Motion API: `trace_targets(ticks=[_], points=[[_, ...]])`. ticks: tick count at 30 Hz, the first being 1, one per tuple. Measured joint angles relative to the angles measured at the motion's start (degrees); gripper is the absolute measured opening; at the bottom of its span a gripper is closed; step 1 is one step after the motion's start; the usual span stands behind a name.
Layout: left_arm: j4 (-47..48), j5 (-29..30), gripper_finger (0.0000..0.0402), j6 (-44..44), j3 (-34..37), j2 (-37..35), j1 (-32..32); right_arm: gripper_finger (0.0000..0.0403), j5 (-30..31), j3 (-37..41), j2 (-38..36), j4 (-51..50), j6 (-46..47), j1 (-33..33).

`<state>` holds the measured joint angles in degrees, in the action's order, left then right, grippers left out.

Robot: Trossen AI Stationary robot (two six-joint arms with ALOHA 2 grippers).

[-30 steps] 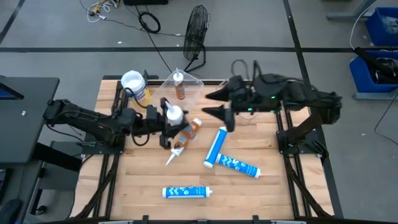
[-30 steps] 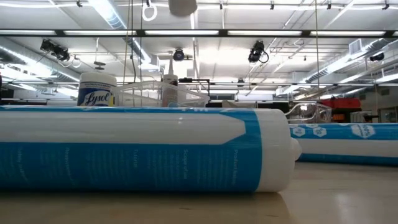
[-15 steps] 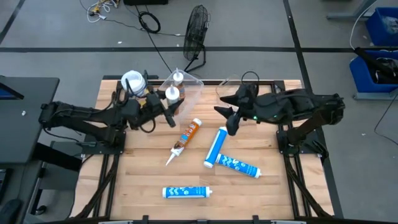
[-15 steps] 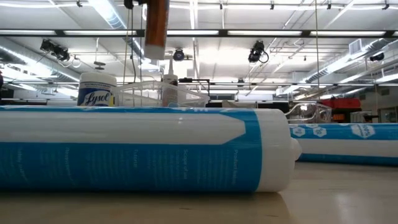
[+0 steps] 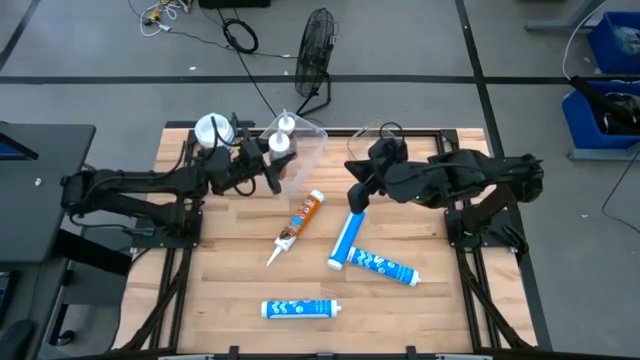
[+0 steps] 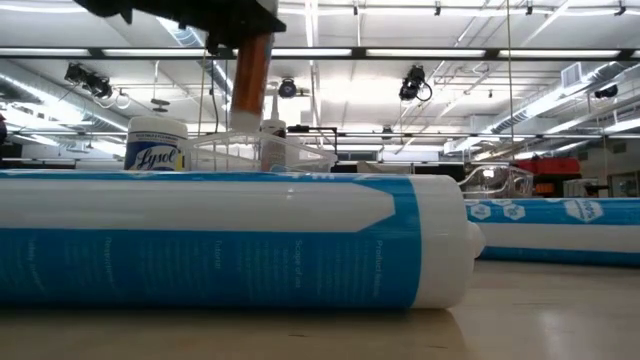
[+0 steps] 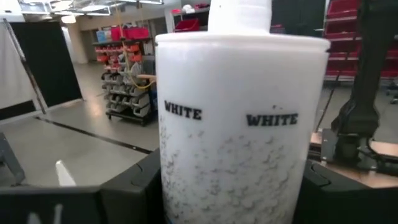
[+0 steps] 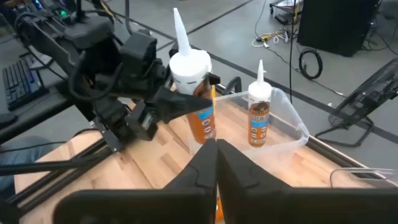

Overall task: Pick & place silicon tubes, Sealant and Lysol wipes
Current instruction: Put the bottom brown sealant into the white transparent bin

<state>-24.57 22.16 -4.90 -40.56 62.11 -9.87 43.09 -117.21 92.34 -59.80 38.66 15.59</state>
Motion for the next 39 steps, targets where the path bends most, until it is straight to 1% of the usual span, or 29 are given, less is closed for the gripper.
trace_targets(ticks=[2,5,9,13,17,22,25,32,37,39], points=[[-2.85,-1.32,0.0210,-0.18,1.56,0.00,-1.30,0.0015,-0.08,0.00,0.44,0.37,0.38,0.00],[-6.47,-3.37,0.0209,-0.15,2.90,0.00,-3.45,0.0006,-0.18,0.00,1.30,1.10,0.41,-0.02],[-5.60,-4.91,0.0210,-0.24,3.69,0.15,-6.34,0.0005,-0.61,0.00,2.74,2.46,0.50,-0.02],[-6.33,-8.65,0.0209,-0.25,3.61,0.16,-9.27,0.0002,-0.68,0.00,4.06,3.91,1.20,-0.02],[-5.40,-10.85,0.0209,-0.27,3.65,1.29,-11.33,0.0002,-1.31,0.07,5.31,4.11,1.42,-0.04],[-6.47,-13.92,0.0209,-0.29,3.61,3.62,-11.97,0.0001,-2.18,0.06,5.89,4.71,1.48,-0.56],[-8.86,-15.21,0.0209,-0.23,3.61,5.74,-11.93,0.0001,-1.87,0.04,5.78,4.93,1.42,-0.69],[-11.68,-15.11,0.0209,-0.04,3.61,10.74,-11.93,0.0000,-1.79,0.04,5.81,4.91,1.42,-1.23],[-13.13,-15.13,0.0209,1.19,3.61,12.84,-12.15,0.0000,-1.80,0.04,5.81,4.91,1.37,-1.27],[-15.05,-15.06,0.0209,1.28,3.61,13.60,-12.04,0.0000,-1.81,0.04,5.81,4.90,1.37,-1.27]])
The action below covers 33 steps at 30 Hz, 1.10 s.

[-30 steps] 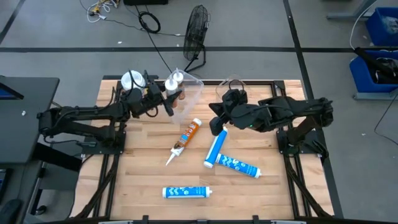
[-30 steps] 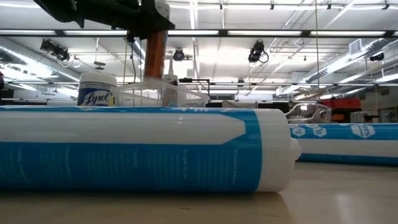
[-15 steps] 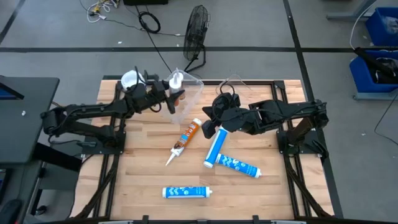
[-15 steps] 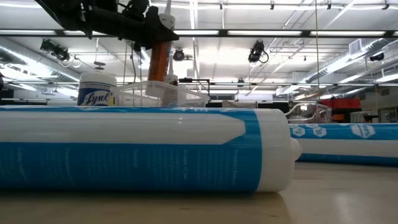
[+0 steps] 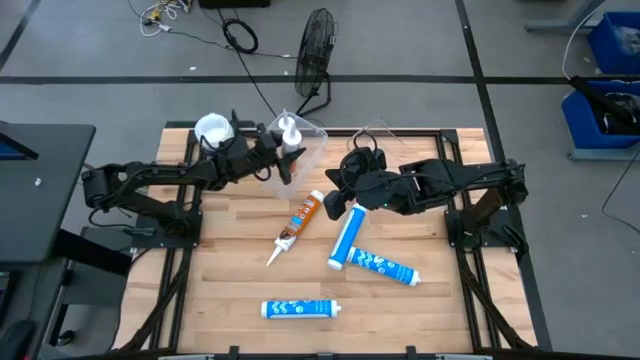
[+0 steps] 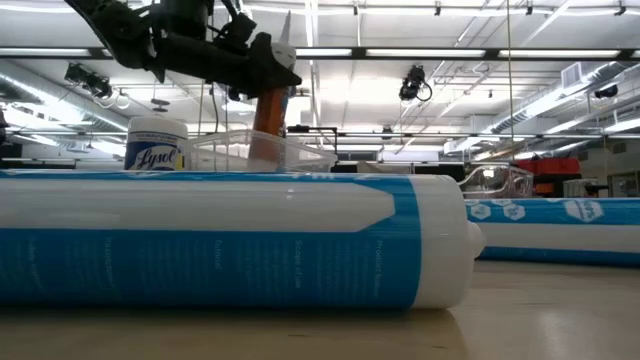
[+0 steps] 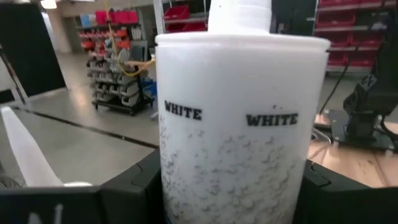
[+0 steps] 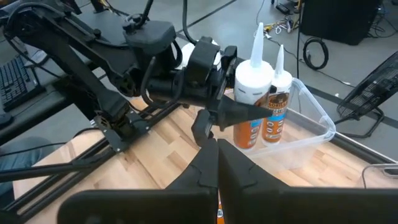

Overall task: Pick & place silicon tubes, Sealant and Lysol wipes
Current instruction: Put the bottom brown sealant into the white transparent bin

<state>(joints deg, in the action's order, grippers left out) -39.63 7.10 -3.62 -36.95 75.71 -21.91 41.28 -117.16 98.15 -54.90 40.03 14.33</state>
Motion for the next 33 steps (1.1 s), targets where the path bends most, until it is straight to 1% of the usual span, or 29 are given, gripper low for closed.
trace_targets(ticks=[3,5,7,10,13,15,21,25,33], points=[[-2.24,0.01,0.0209,-0.04,-0.02,0.55,-0.22,0.0000,-0.21,0.00,0.00,-0.02,0.00,-0.17],[-1.84,-0.12,0.0209,0.04,0.09,1.16,-0.50,0.0000,-0.23,0.00,0.00,-0.03,-0.01,-0.35],[-3.44,0.09,0.0209,0.15,1.83,1.18,-0.55,0.0000,-0.39,0.00,0.00,-0.02,0.00,-0.70],[-9.20,0.14,0.0209,2.70,5.79,1.07,-0.56,0.0000,-1.31,0.00,0.00,-0.04,-0.30,-1.29],[-15.76,0.00,0.0209,3.00,9.80,1.11,-0.55,0.0000,-1.78,0.00,0.00,-0.03,-1.37,-1.57],[-18.59,-0.08,0.0209,2.99,11.03,1.02,-0.80,0.0000,-1.89,0.00,0.00,-0.02,-1.86,-1.75],[-18.04,0.77,0.0209,2.11,13.03,1.11,-1.46,0.0000,-3.13,0.00,-0.02,-0.02,-2.51,-2.39],[-17.95,2.63,0.0209,1.90,14.46,1.04,-1.51,0.0000,-3.41,0.00,-0.02,-0.02,-2.57,-2.43],[-21.25,5.00,0.0209,3.10,18.25,1.07,-2.98,0.0000,-3.78,0.00,-0.07,-0.02,-2.75,-2.43]])
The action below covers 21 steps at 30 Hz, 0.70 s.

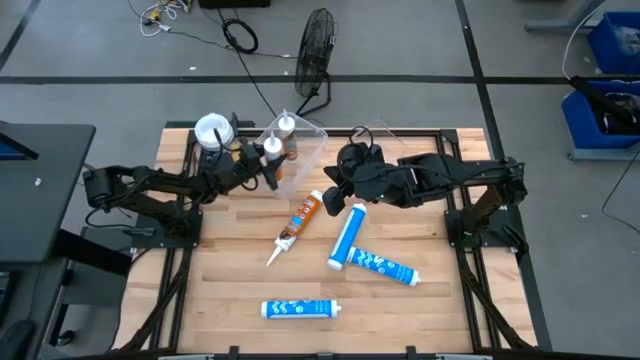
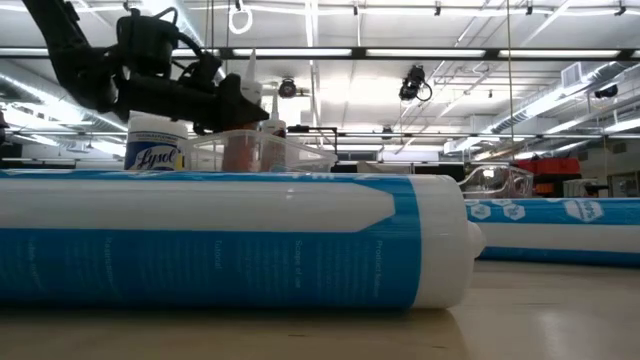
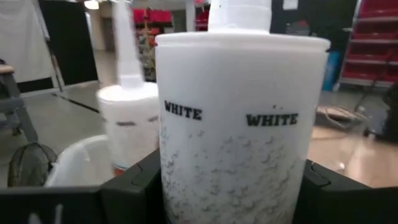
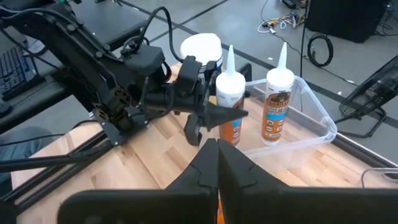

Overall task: Pick & place silicon tubes, Sealant and Lysol wipes
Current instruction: Put the bottom brown sealant into the white transparent bin

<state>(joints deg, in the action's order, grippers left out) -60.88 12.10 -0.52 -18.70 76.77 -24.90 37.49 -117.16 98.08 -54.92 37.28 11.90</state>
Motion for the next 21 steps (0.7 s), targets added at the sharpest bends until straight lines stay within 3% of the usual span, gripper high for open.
trace_targets(ticks=[21], points=[[-1.70,0.04,0.0213,4.44,2.32,2.71,-2.96,0.0000,-0.70,0.00,0.00,0.05,-0.64,-0.83]])
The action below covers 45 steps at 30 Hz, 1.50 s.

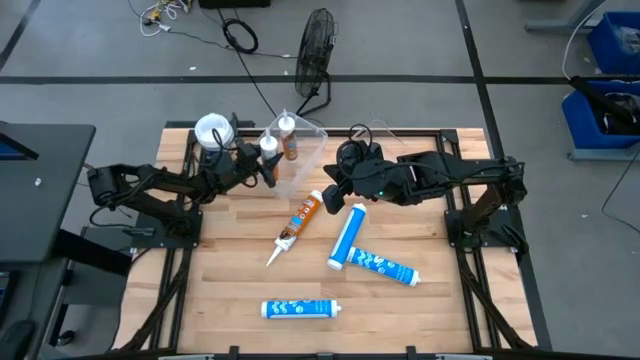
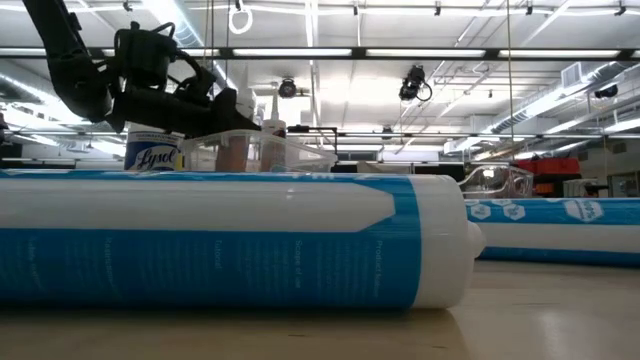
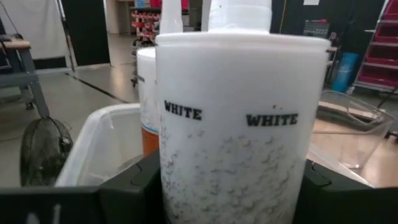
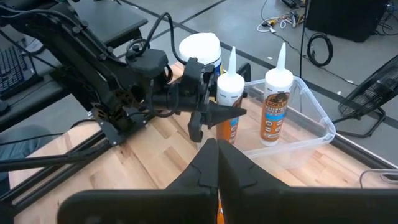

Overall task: Pick & place silicon tubes, Sealant and Lysol wipes
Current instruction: Put the bottom brown sealant into the white transparent bin

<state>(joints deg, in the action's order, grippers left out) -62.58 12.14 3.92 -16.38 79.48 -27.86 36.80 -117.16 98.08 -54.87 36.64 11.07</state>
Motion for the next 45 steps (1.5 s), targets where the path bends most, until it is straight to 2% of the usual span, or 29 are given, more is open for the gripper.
trace_targets(ticks=[21,33,45], points=[[-1.69,0.13,0.0216,-0.20,-0.09,1.64,0.00,0.0000,-0.42,0.00,0.00,0.00,-0.15,0.00],[-1.71,-0.04,0.0257,0.44,-0.11,1.64,0.00,0.0000,-0.41,-0.02,0.00,0.02,-0.12,0.00],[-3.11,0.02,0.0247,1.58,-0.07,1.68,0.11,0.0000,-0.39,-0.02,0.00,0.02,-0.65,0.00]])
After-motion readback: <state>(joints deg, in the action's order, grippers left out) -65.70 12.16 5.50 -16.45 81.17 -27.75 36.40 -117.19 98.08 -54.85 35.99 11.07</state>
